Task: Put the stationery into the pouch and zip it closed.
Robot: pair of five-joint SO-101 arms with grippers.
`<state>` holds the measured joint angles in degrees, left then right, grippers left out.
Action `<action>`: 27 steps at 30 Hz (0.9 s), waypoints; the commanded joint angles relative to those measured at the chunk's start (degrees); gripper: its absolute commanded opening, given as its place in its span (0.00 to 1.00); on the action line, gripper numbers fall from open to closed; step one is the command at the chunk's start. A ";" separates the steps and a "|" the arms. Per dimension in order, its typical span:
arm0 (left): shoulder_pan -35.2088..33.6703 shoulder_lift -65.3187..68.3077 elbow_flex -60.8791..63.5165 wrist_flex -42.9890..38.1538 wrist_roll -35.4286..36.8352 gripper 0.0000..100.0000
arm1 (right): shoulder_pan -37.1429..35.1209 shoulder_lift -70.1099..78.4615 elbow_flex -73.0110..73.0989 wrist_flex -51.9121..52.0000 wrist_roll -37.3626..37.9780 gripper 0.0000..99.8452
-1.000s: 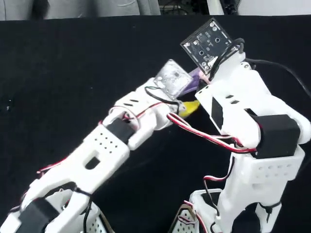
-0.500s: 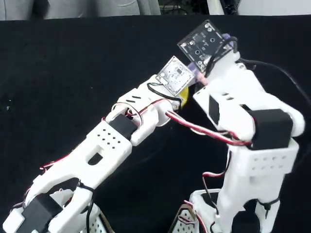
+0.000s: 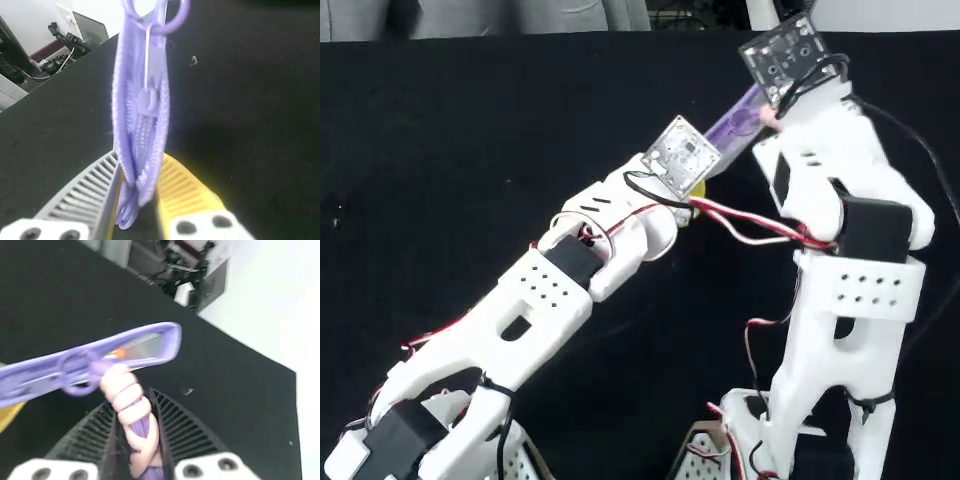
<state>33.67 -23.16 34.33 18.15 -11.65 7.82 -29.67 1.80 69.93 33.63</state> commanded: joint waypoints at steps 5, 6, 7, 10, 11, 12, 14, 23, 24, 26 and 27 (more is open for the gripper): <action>-0.48 -0.62 0.84 -0.44 -0.53 0.03 | 5.71 4.18 0.22 -11.60 -0.70 0.01; -0.48 -0.62 0.84 -0.44 -0.53 0.03 | 6.33 5.41 0.22 -12.48 -0.70 0.01; -0.48 -0.62 0.92 -0.44 -0.53 0.03 | 6.95 6.64 -0.04 -13.27 -0.70 0.01; -0.48 -0.62 1.19 -0.35 -0.97 0.03 | 9.05 10.51 -2.95 -14.07 -0.79 0.01; -0.48 -0.62 1.63 -0.35 -2.11 0.03 | 9.85 11.82 -4.70 -14.07 -0.79 0.01; -0.40 -0.62 1.89 -0.35 -3.60 0.03 | 10.73 13.14 -6.81 -14.15 -1.14 0.01; -0.40 -0.62 2.24 -0.35 -5.01 0.03 | 12.57 16.22 -11.12 -14.24 -2.73 0.01; -0.40 -0.62 2.33 -0.35 -5.19 0.03 | 16.97 32.31 -29.58 -13.80 -3.60 0.01; -0.40 -0.62 2.33 -0.35 -5.19 0.03 | 17.67 34.15 -31.52 -13.80 -3.60 0.01; -0.40 -0.62 2.33 -0.35 -5.19 0.03 | 19.08 37.41 -35.12 -13.80 -3.60 0.01; -0.40 -0.62 2.33 -0.35 -5.19 0.03 | 19.78 38.90 -36.97 -13.80 -3.60 0.01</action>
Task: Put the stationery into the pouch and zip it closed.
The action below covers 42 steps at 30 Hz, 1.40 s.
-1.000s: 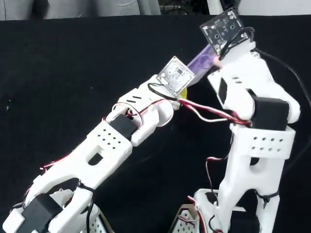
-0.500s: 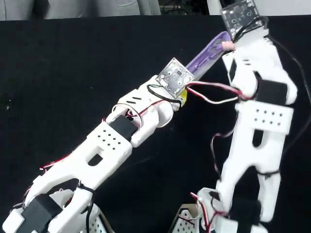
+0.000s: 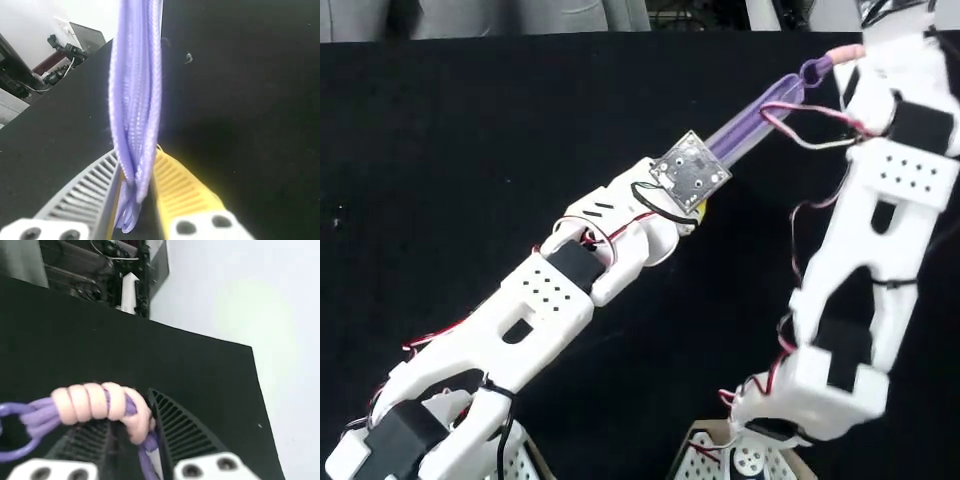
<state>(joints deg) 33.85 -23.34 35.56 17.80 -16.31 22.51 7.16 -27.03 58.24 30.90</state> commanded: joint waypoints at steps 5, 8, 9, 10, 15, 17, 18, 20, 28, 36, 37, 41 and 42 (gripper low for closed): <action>-0.57 -0.44 0.92 0.00 -0.44 0.03 | 7.91 8.75 -15.78 -1.58 -0.88 0.01; -0.57 -0.44 0.92 -0.09 -0.44 0.03 | 7.65 11.65 -20.09 2.64 -0.88 0.01; -0.57 -0.44 0.75 -0.35 -0.26 0.03 | 7.47 12.35 -21.49 4.48 -0.88 0.01; -0.66 -0.44 0.57 -0.53 -0.18 0.03 | 6.86 12.88 -22.90 6.24 -0.88 0.01; -1.19 -0.44 -0.92 -0.09 -0.18 0.03 | 3.78 13.49 -30.81 16.00 -0.88 0.01; -1.36 -0.44 -1.19 -0.09 -0.18 0.08 | 2.55 13.49 -35.03 20.92 -0.88 0.01; -1.71 -0.44 -1.19 0.00 -0.18 0.13 | 2.02 13.67 -37.23 23.30 -0.62 0.01; -1.98 -0.53 -1.19 0.09 2.02 0.24 | 1.23 13.76 -41.10 27.60 -0.35 0.01; -2.07 -9.14 -8.04 12.75 5.54 0.27 | -0.53 13.93 -46.90 40.70 4.66 0.01; -12.70 -27.08 -10.86 20.04 5.80 0.23 | 4.31 13.49 -41.89 42.90 8.88 0.01; -14.90 -29.19 -10.51 20.84 5.89 0.22 | 5.19 13.49 -40.57 42.99 10.02 0.01; -21.67 -36.75 -7.08 22.42 5.89 0.21 | 9.05 11.91 -35.38 42.99 12.40 0.01; -22.99 -38.42 -5.67 22.42 5.89 0.21 | 9.93 10.86 -33.63 42.99 13.10 0.01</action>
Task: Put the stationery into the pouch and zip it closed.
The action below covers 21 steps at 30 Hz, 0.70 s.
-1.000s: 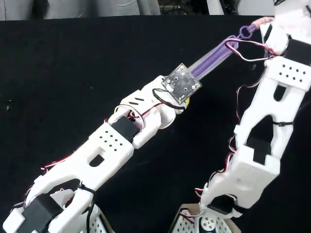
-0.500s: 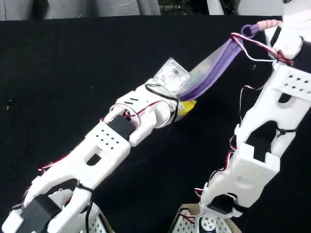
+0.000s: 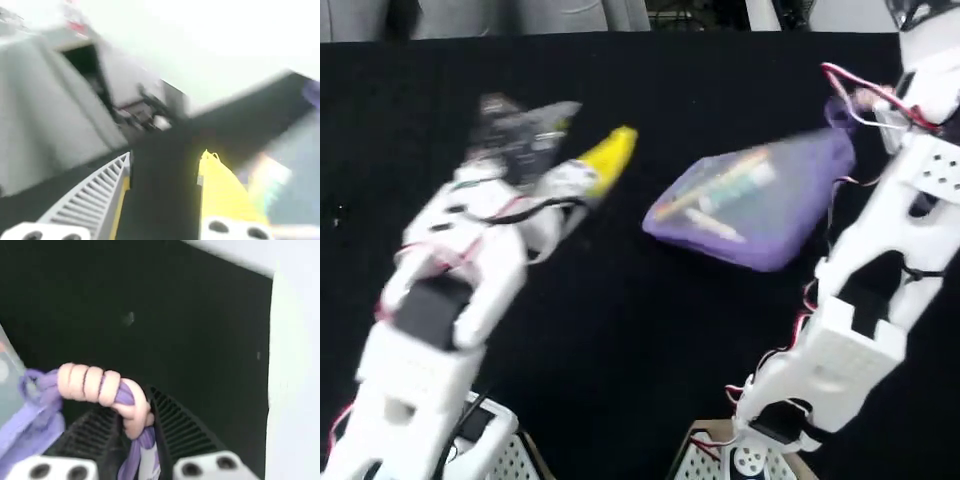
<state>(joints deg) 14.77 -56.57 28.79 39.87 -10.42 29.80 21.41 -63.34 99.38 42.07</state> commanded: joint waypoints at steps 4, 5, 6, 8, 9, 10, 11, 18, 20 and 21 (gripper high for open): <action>-7.08 -10.81 6.73 0.35 0.00 0.21 | 4.48 -10.07 11.47 1.85 4.31 0.01; -7.52 -12.04 8.22 0.35 0.00 0.21 | 4.48 -12.26 14.37 1.85 4.48 0.01; -7.69 -13.19 9.54 0.35 0.00 0.21 | 4.48 -14.46 17.89 1.85 4.75 0.01; -7.87 -15.12 12.00 0.35 0.00 0.21 | 3.87 -19.47 25.89 1.85 5.89 0.01; -7.87 -16.18 13.23 0.35 0.00 0.21 | 3.08 -22.29 30.02 1.85 6.42 0.01; -8.04 -17.14 14.55 0.35 0.00 0.21 | 2.02 -25.19 34.24 1.85 7.03 0.01; -8.48 -18.20 15.78 0.35 0.09 0.21 | 1.23 -28.26 38.37 1.76 7.38 0.01; -11.91 -24.18 21.58 0.35 6.07 0.20 | -10.46 -49.54 65.71 -2.37 6.95 0.01; -12.88 -25.41 22.99 0.35 7.12 0.20 | -15.30 -55.16 72.84 -3.69 6.86 0.01; -13.41 -26.11 23.69 0.44 7.12 0.20 | -17.76 -57.63 76.09 -4.48 6.42 0.01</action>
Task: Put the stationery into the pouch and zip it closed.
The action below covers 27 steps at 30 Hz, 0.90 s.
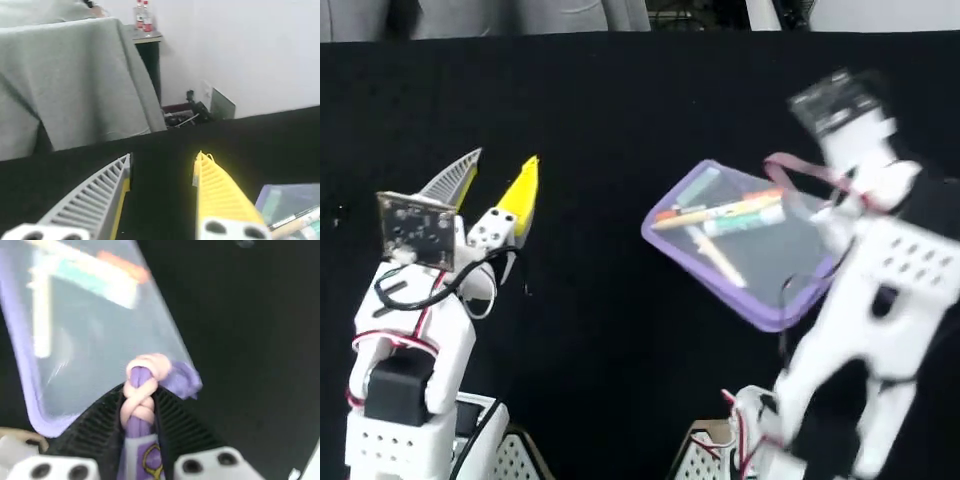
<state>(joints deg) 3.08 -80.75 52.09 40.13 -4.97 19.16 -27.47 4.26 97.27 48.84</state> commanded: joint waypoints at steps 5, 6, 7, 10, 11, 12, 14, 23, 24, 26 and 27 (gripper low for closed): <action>-2.42 -5.45 2.68 5.89 1.58 0.20 | -16.53 -17.71 23.43 -7.47 -6.95 0.01; -2.42 -6.24 2.77 7.38 1.58 0.20 | -18.02 -18.51 26.42 -8.53 -7.47 0.01; -2.42 -6.95 2.77 8.62 1.67 0.20 | -19.52 -19.12 29.23 -9.76 -7.82 0.01; -2.33 -9.41 3.91 10.02 1.67 0.20 | -23.12 -20.35 36.70 -13.54 -7.91 0.01; -2.33 -10.29 4.62 10.11 1.67 0.20 | -24.09 -20.53 38.99 -14.95 -8.00 0.01; -2.33 -11.16 5.58 10.11 1.58 0.20 | -25.05 -20.62 41.10 -16.44 -8.79 0.01; -2.33 -13.10 7.43 10.11 1.49 0.20 | -27.08 -20.44 44.62 -20.48 -11.60 0.01; -2.24 -18.81 15.69 10.11 1.67 0.20 | -33.93 -20.62 52.09 -34.55 -20.13 0.16; -2.33 -19.25 16.48 10.11 1.67 0.20 | -34.29 -20.70 52.00 -35.08 -20.40 0.20; -2.33 -19.96 17.89 10.20 1.67 0.20 | -34.46 -20.70 51.65 -35.60 -20.31 0.27; -2.33 -20.31 18.42 10.20 1.67 0.20 | -34.46 -20.70 51.21 -35.69 -20.31 0.31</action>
<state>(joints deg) 1.14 -100.09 70.29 50.15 -4.09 -14.33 -46.29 56.66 63.69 29.23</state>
